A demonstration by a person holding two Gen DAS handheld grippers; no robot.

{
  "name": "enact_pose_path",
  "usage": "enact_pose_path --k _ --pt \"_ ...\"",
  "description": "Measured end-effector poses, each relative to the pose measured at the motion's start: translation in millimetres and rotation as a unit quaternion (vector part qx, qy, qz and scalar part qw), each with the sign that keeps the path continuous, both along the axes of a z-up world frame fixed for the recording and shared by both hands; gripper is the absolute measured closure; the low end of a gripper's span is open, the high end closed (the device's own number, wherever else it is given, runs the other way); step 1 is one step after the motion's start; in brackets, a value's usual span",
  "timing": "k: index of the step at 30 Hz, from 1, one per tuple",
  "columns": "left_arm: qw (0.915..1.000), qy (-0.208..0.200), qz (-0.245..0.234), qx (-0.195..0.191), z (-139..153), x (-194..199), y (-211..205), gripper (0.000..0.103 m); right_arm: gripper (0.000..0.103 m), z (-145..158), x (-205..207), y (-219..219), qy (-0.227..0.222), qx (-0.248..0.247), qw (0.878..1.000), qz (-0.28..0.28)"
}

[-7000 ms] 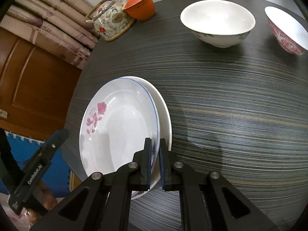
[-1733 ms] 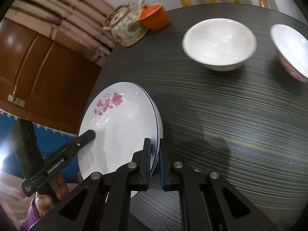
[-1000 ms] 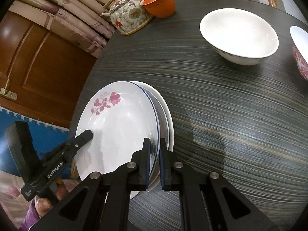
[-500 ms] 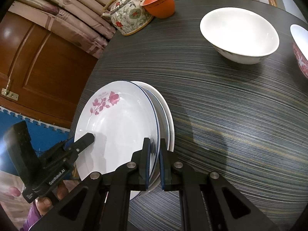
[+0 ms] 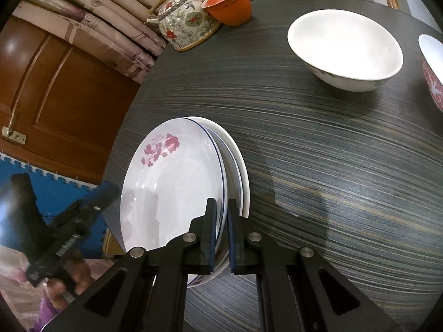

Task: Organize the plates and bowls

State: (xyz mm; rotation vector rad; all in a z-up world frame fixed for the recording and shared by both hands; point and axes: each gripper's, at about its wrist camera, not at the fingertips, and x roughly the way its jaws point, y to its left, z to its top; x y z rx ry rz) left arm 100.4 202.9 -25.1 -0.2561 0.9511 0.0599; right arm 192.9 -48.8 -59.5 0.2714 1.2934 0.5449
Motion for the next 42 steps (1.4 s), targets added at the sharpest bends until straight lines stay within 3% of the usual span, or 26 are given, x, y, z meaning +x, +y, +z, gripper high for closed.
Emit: enact_pose_path --k 6,10,12,14,16,20,23,26,30,34,39,42 --pt "0.9995 -0.024 0.016 -0.011 7.5 -20.0 -0.2 0.059 0.094 5.8 -4.3 5.0 -0.026 -0.021 0.999 0.014" --pt "0.9999 -0.009 0.010 -0.006 0.4 -17.2 -1.9 0.059 0.094 14.2 -11.7 14.1 -0.064 -0.065 0.995 0.038" --pt "1.0000 -0.002 0.004 -0.009 -4.8 -16.1 -1.1 0.059 0.086 19.3 -16.4 21.2 -0.089 -0.106 0.989 0.052" --pt "1.0000 0.005 0.005 -0.004 -9.0 -15.5 -1.5 0.059 0.059 26.1 -21.5 30.3 -0.130 -0.171 0.974 0.077" --pt "0.9999 0.006 0.005 -0.010 -11.0 -15.4 -0.5 0.059 0.059 33.9 -22.2 32.1 -0.151 -0.185 0.967 0.088" --pt "0.9998 0.003 -0.006 -0.017 -12.1 -17.4 -4.0 0.059 0.059 37.9 -11.8 16.6 -0.126 -0.151 0.978 0.063" --pt "0.9991 -0.013 -0.034 -0.022 -6.1 -20.2 -17.1 0.059 0.059 36.8 -2.5 -22.5 -0.076 -0.059 0.995 0.006" --pt "0.9968 -0.022 -0.075 -0.019 1.8 -22.2 -38.3 0.059 0.059 38.4 -13.5 -74.1 -0.066 -0.019 0.997 -0.044" --pt "0.9884 -0.026 -0.144 -0.041 11.5 -27.2 -84.2 0.059 0.059 41.9 -50.9 -147.0 -0.091 -0.034 0.990 -0.102" --pt "0.9760 -0.008 -0.191 -0.104 11.5 -23.2 -141.7 0.058 0.059 44.9 -95.8 -231.6 -0.109 -0.066 0.976 -0.178" --pt "0.9568 0.030 -0.250 -0.145 8.2 1.5 -233.6 0.057 0.058 46.3 -125.3 -323.2 -0.100 -0.098 0.955 -0.262" --pt "0.9495 0.044 -0.264 -0.164 8.2 24.9 -280.8 0.057 0.058 48.3 -128.2 -364.3 -0.091 -0.098 0.947 -0.293"
